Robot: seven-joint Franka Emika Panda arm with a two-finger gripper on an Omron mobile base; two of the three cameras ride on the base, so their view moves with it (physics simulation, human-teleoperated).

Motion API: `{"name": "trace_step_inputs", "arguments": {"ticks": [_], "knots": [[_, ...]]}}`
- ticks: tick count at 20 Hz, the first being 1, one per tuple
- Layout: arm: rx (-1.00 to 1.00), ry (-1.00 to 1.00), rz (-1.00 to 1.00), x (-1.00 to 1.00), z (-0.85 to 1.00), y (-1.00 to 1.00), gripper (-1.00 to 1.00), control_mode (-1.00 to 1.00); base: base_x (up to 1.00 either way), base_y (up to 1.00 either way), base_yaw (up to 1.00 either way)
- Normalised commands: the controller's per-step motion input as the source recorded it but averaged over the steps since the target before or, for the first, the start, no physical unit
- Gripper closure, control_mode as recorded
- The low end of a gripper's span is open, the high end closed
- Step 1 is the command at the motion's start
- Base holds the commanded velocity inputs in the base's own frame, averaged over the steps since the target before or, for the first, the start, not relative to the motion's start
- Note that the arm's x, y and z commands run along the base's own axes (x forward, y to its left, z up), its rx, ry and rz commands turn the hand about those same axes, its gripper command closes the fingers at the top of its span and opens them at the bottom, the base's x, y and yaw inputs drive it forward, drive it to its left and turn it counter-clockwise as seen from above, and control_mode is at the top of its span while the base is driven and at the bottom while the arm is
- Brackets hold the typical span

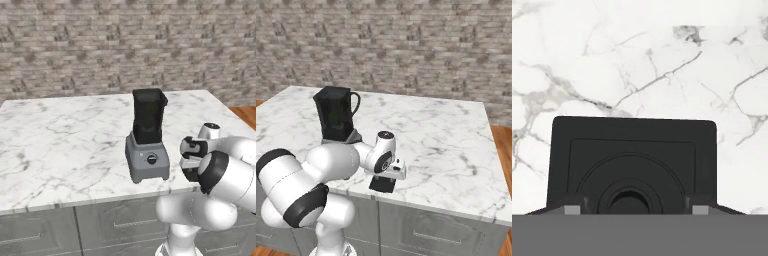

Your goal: Grab the lemon and lime from the fridge, place them in the blender, close the lid, and turn on the blender to create a marinade.

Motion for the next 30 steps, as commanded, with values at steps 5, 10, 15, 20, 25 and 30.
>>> {"name": "trace_step_inputs", "arguments": {"ticks": [5,10,15,20,25,30], "knots": [[0.0,0.0,0.0,0.0,0.0,0.0,1.0,-1.0,0.0,0.0,0.0],[0.0,0.0,0.0,-0.11,0.0,0.0,1.0,-1.0,0.0,0.0,0.0],[0.0,-0.13,0.0,-0.38,0.44,0.0,1.0,-1.0,0.0,0.0,0.0],[0.0,-0.12,-0.04,-0.41,0.98,0.0,1.0,-1.0,0.0,0.0,0.0],[-0.02,-0.07,-0.12,-0.33,1.0,0.0,1.0,-1.0,0.0,0.0,0.0],[-0.03,-0.07,-0.1,-0.24,1.0,0.0,1.0,-1.0,0.0,0.0,0.0]]}}
